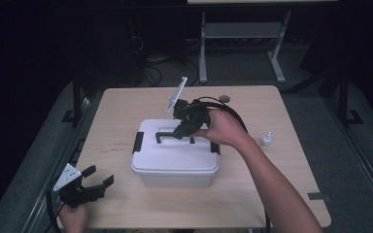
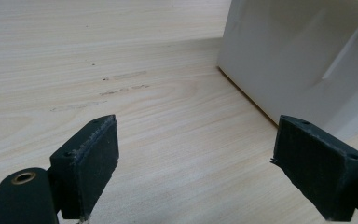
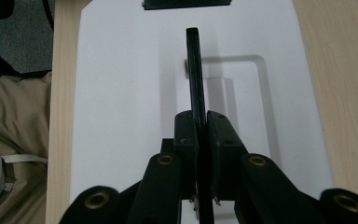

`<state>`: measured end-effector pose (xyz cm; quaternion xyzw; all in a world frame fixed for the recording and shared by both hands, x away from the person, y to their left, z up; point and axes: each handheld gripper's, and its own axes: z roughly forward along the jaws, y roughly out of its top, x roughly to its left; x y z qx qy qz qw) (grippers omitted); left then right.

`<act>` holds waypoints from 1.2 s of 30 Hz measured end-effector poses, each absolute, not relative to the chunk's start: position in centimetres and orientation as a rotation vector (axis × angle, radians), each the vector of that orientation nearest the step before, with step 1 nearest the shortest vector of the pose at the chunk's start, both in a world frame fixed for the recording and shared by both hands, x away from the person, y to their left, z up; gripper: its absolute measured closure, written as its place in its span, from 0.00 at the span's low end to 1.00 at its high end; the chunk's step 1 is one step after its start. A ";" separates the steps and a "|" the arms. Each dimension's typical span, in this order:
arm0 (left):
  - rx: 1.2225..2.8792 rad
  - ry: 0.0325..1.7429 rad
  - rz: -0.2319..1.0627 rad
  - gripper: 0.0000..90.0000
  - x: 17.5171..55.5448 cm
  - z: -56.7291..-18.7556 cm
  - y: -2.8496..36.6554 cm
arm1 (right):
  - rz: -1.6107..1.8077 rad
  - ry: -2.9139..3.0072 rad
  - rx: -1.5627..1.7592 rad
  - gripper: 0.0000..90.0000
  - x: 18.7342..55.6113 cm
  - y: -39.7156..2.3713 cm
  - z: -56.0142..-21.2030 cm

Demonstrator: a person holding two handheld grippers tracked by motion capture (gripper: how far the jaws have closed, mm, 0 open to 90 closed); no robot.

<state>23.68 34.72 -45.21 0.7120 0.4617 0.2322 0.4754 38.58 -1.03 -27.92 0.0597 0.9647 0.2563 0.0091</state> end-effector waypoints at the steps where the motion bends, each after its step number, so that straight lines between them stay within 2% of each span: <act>1: 1.742 1.131 0.568 0.14 23.7 -45.2 34.7 | 0.800 3.015 0.185 0.92 38.6 -1.0 -27.9; 36: 1.730 1.126 0.572 0.14 23.6 -45.1 35.0 | 0.768 3.032 0.152 0.94 38.7 -0.5 -27.4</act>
